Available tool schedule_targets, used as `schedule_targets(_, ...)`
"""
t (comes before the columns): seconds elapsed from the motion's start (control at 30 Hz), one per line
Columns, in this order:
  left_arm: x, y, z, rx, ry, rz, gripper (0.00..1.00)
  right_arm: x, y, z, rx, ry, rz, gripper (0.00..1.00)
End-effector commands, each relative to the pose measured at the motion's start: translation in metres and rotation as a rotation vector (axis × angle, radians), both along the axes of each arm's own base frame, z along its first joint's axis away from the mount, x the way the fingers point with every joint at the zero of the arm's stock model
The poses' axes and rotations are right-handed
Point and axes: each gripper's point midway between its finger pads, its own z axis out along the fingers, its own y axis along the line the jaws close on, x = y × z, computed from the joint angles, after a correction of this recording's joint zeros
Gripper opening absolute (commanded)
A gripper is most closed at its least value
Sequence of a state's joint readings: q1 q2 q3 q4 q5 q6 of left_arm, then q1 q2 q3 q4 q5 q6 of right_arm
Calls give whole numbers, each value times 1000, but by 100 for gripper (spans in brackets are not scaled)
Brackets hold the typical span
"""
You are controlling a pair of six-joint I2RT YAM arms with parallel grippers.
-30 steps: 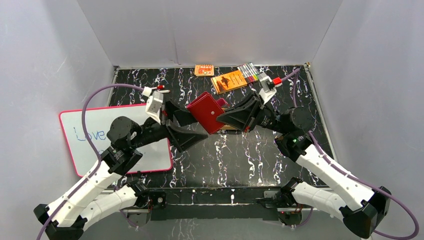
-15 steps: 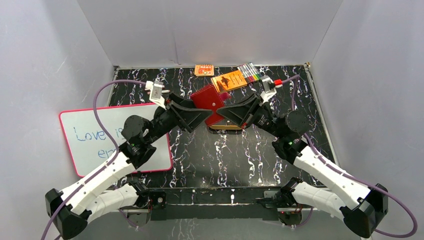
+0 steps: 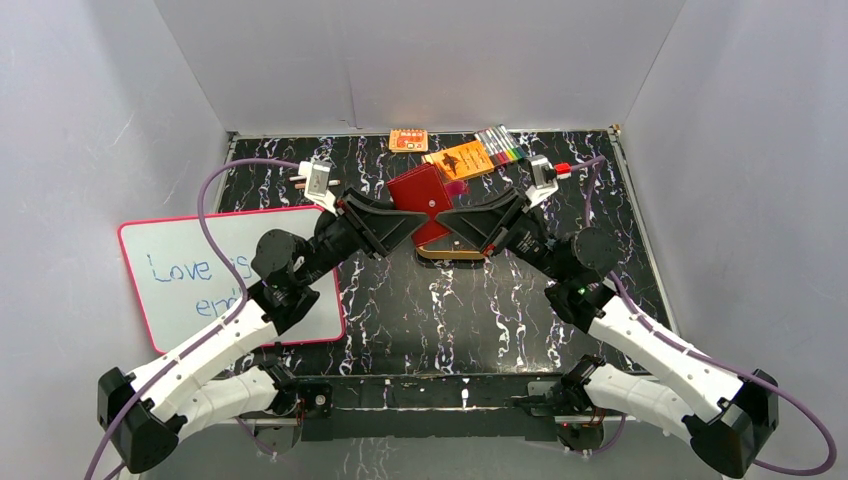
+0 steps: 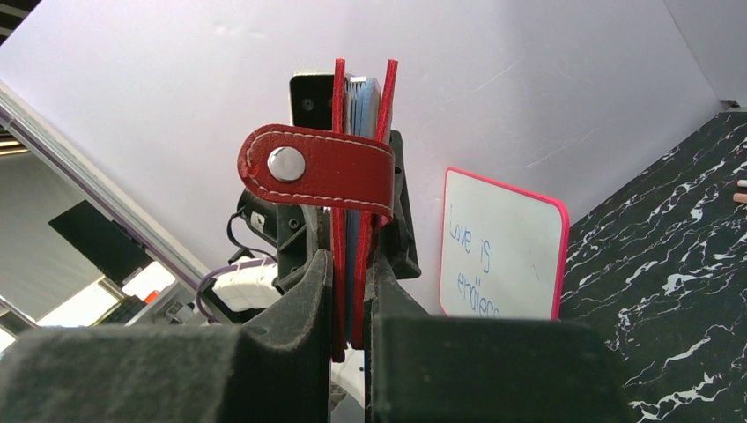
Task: Put the credit cards into the card holder
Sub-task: Pick up the card holder from the center of the board.
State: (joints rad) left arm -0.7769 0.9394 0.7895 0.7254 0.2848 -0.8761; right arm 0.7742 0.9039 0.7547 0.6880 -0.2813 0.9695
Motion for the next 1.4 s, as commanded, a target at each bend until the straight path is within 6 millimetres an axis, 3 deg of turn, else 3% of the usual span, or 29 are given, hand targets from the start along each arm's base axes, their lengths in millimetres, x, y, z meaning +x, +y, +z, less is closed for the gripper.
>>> schedule_targets(0.0,-9,13,26,-75,-68,18,33,-4,-13,26,86,-59,-38,0)
schedule_targets(0.17,-7,11,24,-70,-67,18,20,-4,-12,25,81,-58,-31,0)
schedule_targets(0.3,-7,11,27,-61,-84,27,1,-10,-8,25,58,-83,0,1)
schedule_targets(0.37,-5,16,25,-45,-76,59,0,-13,-6,19,-8,-90,9,35)
schedule_targets(0.43,1,24,21,-22,-50,117,0,-15,-12,21,-78,-114,-27,60)
schedule_targets(0.53,6,33,8,78,-16,187,0,-18,-29,16,-222,-164,-114,71)
schedule_targets(0.57,7,33,-3,141,6,197,0,-20,-37,17,-271,-194,-147,71)
schedule_targets(0.7,-2,43,-17,261,-18,207,0,-18,-68,12,-433,-228,-281,72)
schedule_targets(0.77,-7,48,-22,285,-38,208,0,-19,-72,11,-470,-232,-285,70)
schedule_targets(0.93,-19,50,-18,295,-90,176,0,-22,-54,8,-473,-236,-194,59)
schedule_targets(1.2,-29,41,-15,298,-100,100,0,-9,-29,6,-461,-218,-141,59)
schedule_targets(1.37,-30,40,-15,287,-85,84,0,2,-27,3,-469,-194,-175,52)
